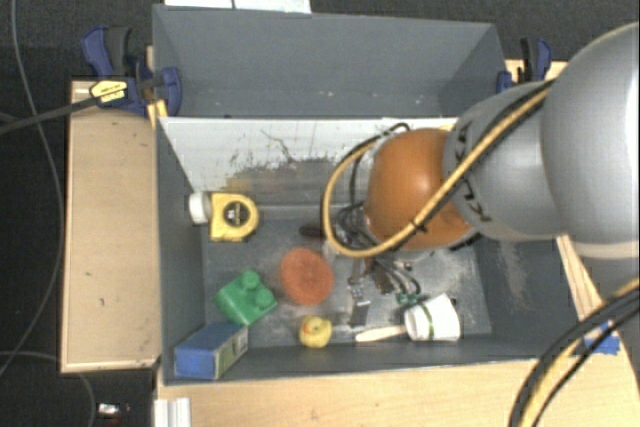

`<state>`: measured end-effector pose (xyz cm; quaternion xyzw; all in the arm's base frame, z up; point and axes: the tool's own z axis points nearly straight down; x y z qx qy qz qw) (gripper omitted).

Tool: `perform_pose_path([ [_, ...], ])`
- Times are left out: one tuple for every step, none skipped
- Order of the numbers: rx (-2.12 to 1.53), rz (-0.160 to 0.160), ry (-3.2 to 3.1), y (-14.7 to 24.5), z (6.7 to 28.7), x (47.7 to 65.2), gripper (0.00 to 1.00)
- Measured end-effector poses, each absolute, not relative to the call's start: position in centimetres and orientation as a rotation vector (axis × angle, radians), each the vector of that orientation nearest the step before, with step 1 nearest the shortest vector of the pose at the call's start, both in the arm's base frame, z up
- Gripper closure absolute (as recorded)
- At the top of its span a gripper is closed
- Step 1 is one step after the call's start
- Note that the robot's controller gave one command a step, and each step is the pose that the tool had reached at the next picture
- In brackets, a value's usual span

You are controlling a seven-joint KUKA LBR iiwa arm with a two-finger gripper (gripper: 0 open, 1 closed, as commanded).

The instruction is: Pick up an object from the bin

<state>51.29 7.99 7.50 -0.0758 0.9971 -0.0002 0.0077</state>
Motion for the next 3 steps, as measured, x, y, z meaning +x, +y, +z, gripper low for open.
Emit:
perform_pose_path([
  [-0.233, -0.002, 3.125, 6.9, 13.3, 50.9, 0.0],
  [-0.459, 0.002, 3.092, 10.6, 12.5, 51.6, 0.0],
  [-0.362, -0.002, 3.108, 8.6, 17.1, 50.7, 0.0],
])
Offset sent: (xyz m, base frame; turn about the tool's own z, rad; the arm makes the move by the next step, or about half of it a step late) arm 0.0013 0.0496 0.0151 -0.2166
